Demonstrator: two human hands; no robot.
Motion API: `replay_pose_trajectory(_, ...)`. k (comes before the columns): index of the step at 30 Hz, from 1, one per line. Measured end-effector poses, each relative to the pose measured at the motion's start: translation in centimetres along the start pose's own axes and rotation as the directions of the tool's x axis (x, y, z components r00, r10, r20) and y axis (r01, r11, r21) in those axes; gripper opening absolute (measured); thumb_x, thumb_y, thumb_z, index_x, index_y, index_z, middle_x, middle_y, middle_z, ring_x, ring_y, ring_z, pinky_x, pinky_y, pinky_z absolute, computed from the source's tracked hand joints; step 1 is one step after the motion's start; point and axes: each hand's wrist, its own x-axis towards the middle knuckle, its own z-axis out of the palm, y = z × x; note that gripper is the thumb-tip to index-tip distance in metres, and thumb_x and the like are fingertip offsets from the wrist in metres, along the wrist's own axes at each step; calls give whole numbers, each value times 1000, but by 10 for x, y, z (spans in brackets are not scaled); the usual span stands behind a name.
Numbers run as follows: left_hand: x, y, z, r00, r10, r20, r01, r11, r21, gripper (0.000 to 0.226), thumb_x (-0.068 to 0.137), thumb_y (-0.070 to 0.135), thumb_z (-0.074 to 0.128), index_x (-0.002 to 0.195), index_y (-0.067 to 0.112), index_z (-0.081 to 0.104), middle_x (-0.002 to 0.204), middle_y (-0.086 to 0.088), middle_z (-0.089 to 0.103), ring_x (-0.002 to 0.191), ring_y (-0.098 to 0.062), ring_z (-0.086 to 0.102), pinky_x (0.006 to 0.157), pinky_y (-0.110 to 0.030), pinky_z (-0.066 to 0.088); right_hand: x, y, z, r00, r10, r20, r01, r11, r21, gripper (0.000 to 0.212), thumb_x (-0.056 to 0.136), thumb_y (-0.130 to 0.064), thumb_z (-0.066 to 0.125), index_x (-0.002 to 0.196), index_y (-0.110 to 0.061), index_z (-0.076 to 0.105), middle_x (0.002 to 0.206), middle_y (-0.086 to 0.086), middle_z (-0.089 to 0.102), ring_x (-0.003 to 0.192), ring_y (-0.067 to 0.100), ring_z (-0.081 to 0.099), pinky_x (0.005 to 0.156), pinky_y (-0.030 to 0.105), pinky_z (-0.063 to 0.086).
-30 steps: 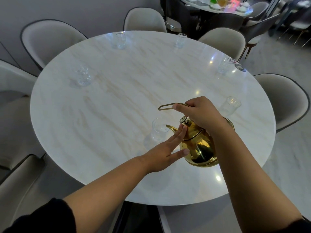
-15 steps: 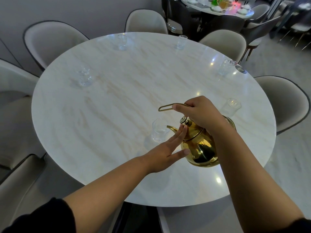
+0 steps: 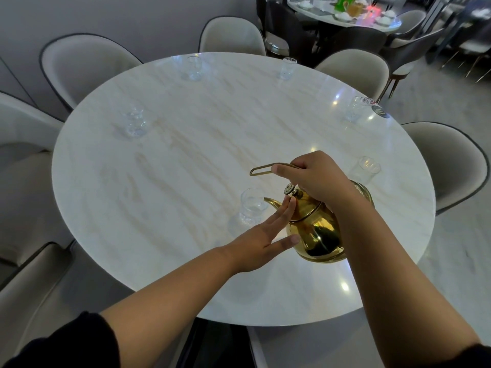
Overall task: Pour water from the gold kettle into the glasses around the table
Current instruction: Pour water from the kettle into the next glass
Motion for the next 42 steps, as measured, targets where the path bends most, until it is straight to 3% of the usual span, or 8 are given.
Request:
replay_pose_trajectory(6, 0, 0, 2, 1000, 7, -1, -7, 1000, 4, 65, 95, 48, 28, 140, 44, -18, 154, 20, -17, 144, -8, 2, 107, -27, 15, -2, 4, 1, 1000, -2, -8, 2, 1000, 10, 44, 85, -47, 60, 73, -6, 70, 54, 3, 53, 48, 11, 46, 49, 22, 35)
replay_pose_trajectory(10, 1, 2, 3, 1000, 6, 0, -6, 1000, 18, 64, 96, 45, 29, 141, 43, -17, 154, 20, -17, 145, -10, 3, 110, -32, 17, -3, 9, 1, 999, 16, -38, -14, 999, 33, 45, 84, -48, 61, 69, -6, 68, 45, -4, 48, 37, 5, 43, 40, 13, 31)
replay_pose_trajectory(14, 2, 2, 3, 1000, 1, 7, -1, 1000, 15, 64, 96, 46, 29, 141, 44, -15, 150, 24, -19, 144, -10, 5, 109, -29, 18, -8, 17, 2, 996, 29, -85, -19, 993, 117, 52, 83, -47, 63, 76, 4, 67, 55, 9, 47, 47, 15, 41, 47, 24, 32)
replay_pose_trajectory(18, 5, -1, 6, 1000, 2, 25, -3, 999, 36, 63, 96, 46, 30, 140, 47, -15, 146, 28, -19, 143, -11, 13, 102, -22, 19, -17, 30, 4, 988, 70, -135, -37, 972, 232, 46, 82, -47, 64, 62, -6, 63, 49, 3, 44, 38, 6, 36, 47, 24, 33)
replay_pose_trajectory(25, 13, -10, 25, 1000, 9, -11, -7, 993, 119, 62, 90, 62, 26, 138, 52, -12, 154, 21, -12, 144, -16, 18, 117, -49, 18, -33, 58, 16, 949, 228, -220, -84, 851, 519, 48, 77, -43, 71, 51, -9, 50, 43, -1, 33, 36, 7, 28, 47, 27, 30)
replay_pose_trajectory(30, 16, -12, 33, 1000, -15, 1, 15, 992, 127, 66, 89, 62, 27, 145, 45, -3, 156, 20, -11, 143, -15, 19, 114, -49, 25, -48, 74, 24, 916, 321, -241, -92, 752, 653, 49, 77, -39, 73, 49, -11, 44, 42, -3, 30, 36, 7, 27, 44, 24, 29)
replay_pose_trajectory(35, 11, -12, 45, 1000, 0, -7, 2, 971, 240, 66, 92, 59, 27, 147, 39, -3, 156, 16, -14, 144, -4, -3, 116, -39, -2, -71, 90, 33, 902, 360, -238, -39, 617, 786, 52, 79, -30, 73, 50, -11, 35, 44, -2, 23, 39, 10, 21, 40, 20, 24)
replay_pose_trajectory(42, -25, -2, 71, 999, -6, -41, 20, 939, 343, 67, 93, 58, 31, 148, 36, -1, 155, 16, -14, 144, -5, -11, 113, -37, -12, -118, 95, 51, 893, 380, -240, 22, 497, 868, 52, 83, -25, 68, 50, -11, 31, 42, -4, 21, 41, 12, 18, 43, 24, 22)
